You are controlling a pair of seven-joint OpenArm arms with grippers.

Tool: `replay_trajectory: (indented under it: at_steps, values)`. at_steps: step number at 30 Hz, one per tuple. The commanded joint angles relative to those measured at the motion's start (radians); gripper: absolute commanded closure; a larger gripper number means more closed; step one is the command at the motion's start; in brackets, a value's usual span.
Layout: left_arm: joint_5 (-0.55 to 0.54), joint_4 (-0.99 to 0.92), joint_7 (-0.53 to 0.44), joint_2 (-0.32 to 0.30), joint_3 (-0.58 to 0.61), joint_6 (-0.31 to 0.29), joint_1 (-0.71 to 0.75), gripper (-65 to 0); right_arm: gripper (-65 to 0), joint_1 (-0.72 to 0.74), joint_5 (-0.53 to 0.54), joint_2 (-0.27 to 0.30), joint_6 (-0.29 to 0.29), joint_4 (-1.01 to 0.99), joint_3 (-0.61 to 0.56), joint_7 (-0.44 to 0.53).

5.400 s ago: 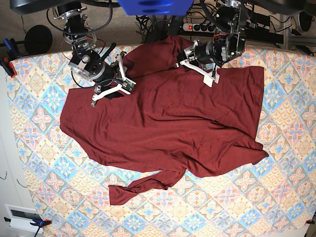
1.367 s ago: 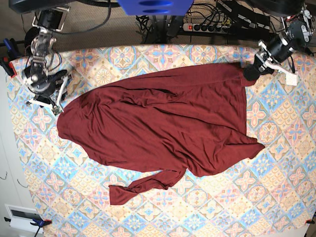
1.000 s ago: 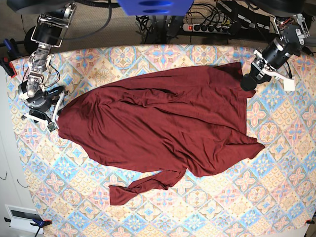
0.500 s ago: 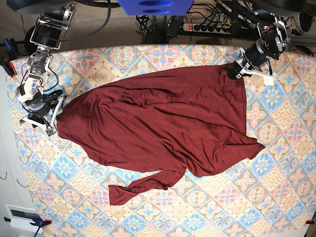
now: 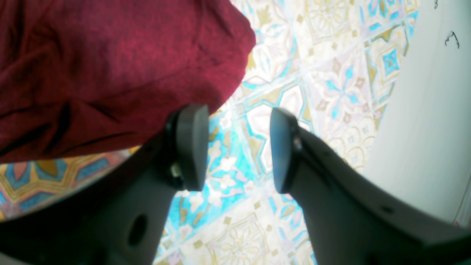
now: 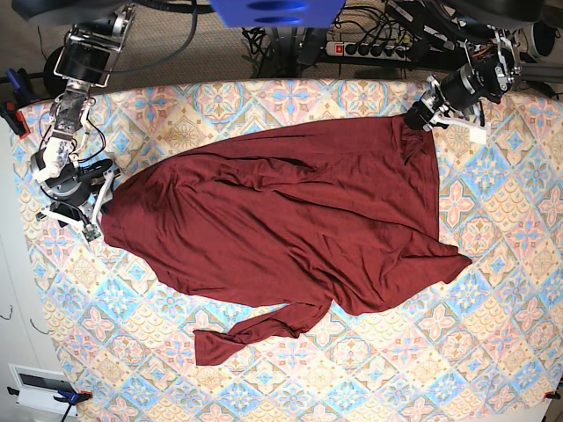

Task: Layout the t-shirt on the table in an organized manner, then fold the t-shirt properly
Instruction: 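Hold the collar-end corners and drag them outward to stretch the shirt edge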

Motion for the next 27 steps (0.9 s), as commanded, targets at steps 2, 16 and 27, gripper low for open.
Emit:
replay_trajectory:
  at_steps: [2,16,27]
  values:
    - [-0.02,0.016,0.0,-0.01,-0.008,-0.009,0.002,-14.6,-25.9,0.017,0.009,0.017,-0.005,0.014,0.005,0.015]
    - [-0.061,0.016,0.001,-0.045,-0.008,-0.004,0.014,-32.7,-26.4,0.083,0.321,0.022,-0.005,-0.111,0.026,-0.12]
    - [-0.061,0.016,0.001,-0.045,-0.008,-0.004,0.014,-32.8,-33.0,0.157,0.319,0.022,-0.005,-0.305,0.123,-0.078]
